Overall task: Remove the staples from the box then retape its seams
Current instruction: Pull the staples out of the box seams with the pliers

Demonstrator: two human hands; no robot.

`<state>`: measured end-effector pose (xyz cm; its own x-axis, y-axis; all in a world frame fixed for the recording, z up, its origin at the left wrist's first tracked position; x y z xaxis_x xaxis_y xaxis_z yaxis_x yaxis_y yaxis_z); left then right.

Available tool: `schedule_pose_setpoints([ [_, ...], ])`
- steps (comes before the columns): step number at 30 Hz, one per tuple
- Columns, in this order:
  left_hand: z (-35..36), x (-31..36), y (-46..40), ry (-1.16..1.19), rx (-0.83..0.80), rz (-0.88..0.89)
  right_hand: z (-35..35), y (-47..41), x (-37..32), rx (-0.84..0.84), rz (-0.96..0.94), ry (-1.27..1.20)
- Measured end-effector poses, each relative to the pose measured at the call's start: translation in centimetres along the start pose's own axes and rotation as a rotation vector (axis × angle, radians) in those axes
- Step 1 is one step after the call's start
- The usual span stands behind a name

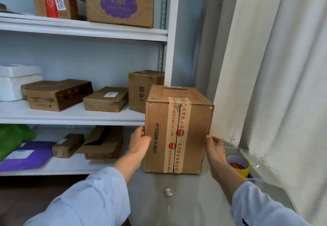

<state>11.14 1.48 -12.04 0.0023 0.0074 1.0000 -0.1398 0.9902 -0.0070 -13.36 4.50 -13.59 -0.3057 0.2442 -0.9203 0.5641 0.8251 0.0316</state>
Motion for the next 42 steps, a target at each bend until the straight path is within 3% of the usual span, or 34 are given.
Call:
schedule_pose_setpoints([
  [3,0.1,-1.8,-1.0,-0.053,-0.026,-0.12,0.6,-1.0,0.6,-0.105,0.054,0.005],
  [6,0.9,-2.8,-0.8,-0.063,-0.071,-0.133,2.1,-0.6,0.9,-0.268,0.088,0.024],
  [11,0.5,-2.0,0.1,-0.064,0.012,0.047,0.9,0.2,0.6,-0.115,0.001,0.094],
  [16,-0.6,3.8,0.9,0.014,0.027,0.241,-2.2,2.2,-5.8,0.017,-0.236,0.071],
  [21,-1.9,8.4,2.2,-0.025,-0.033,0.341,-4.8,4.4,-10.3,-0.005,-0.337,0.112],
  [25,-2.2,9.5,2.7,-0.332,-0.081,0.284,-5.5,5.4,-11.0,-0.141,-0.304,0.137],
  [28,-0.6,11.4,4.8,-0.825,0.002,0.493,-5.3,5.4,-10.5,-0.168,-0.274,0.095],
  [30,2.2,11.5,6.5,-0.9,-0.116,0.654,-5.3,5.2,-9.9,-0.126,-0.258,0.09],
  [33,6.3,9.7,7.7,-1.021,-0.297,0.729,-5.8,4.5,-9.2,-0.049,-0.24,0.061],
  [37,7.6,9.6,9.0,-0.975,-0.151,0.944,-7.3,3.8,-8.5,-0.04,-0.226,0.072],
  [42,11.7,8.2,13.0,-0.828,-0.241,1.281,-8.8,3.1,-6.0,-0.113,-0.186,0.169],
])
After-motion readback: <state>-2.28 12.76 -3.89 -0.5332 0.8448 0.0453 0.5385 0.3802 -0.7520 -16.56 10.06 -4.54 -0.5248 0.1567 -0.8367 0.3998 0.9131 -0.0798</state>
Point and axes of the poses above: each hand's wrist, its own y-axis away from the middle knuckle, its own z-axis out of the palm, x = y × z, the point moved 5 cm from there along -y, towards the middle knuckle, and after that the axes turned 12 degrees about y, right-handed, at the moved point
